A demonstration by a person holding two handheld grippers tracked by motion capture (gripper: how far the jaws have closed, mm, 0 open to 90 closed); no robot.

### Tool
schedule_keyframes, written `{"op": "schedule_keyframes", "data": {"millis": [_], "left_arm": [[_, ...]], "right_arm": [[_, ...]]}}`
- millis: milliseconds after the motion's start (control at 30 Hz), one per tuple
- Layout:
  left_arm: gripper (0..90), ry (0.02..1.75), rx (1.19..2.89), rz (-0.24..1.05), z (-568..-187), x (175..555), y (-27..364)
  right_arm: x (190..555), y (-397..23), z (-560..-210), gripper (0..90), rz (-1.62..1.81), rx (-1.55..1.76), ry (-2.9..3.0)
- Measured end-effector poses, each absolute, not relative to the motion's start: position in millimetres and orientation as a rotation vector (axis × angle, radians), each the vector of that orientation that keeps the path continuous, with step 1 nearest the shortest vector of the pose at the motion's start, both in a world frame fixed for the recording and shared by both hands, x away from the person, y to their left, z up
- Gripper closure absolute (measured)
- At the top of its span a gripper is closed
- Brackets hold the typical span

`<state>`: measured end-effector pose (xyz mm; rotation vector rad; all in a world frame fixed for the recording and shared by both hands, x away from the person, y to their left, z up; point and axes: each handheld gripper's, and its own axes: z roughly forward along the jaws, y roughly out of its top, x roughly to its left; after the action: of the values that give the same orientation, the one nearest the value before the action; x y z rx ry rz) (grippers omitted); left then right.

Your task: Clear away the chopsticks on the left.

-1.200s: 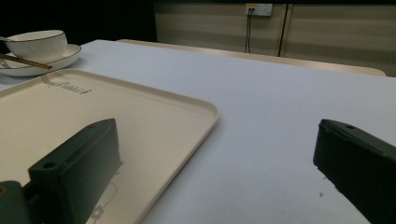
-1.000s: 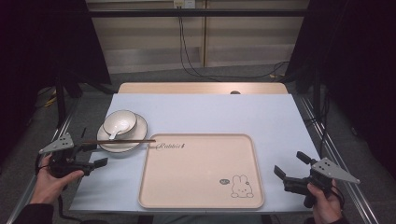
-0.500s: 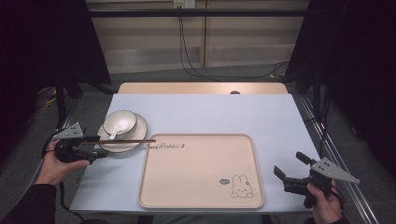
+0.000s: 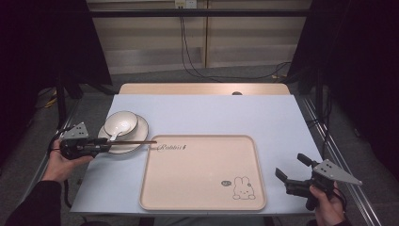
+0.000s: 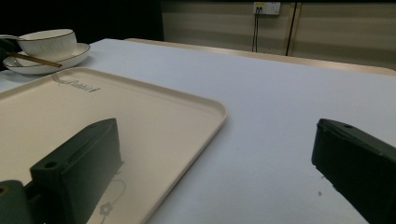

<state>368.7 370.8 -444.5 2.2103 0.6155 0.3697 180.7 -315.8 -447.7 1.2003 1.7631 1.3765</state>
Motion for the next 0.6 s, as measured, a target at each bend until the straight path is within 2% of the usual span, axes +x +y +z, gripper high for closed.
{"op": "schedule_keyframes", "data": {"millis": [600], "left_arm": [[69.4,0.556,2.283,0.359,-451.8,373.3,361.7]], "right_arm": [[180.5,-315.6,-447.8,1.0,1.38,1.198,1.764]]}}
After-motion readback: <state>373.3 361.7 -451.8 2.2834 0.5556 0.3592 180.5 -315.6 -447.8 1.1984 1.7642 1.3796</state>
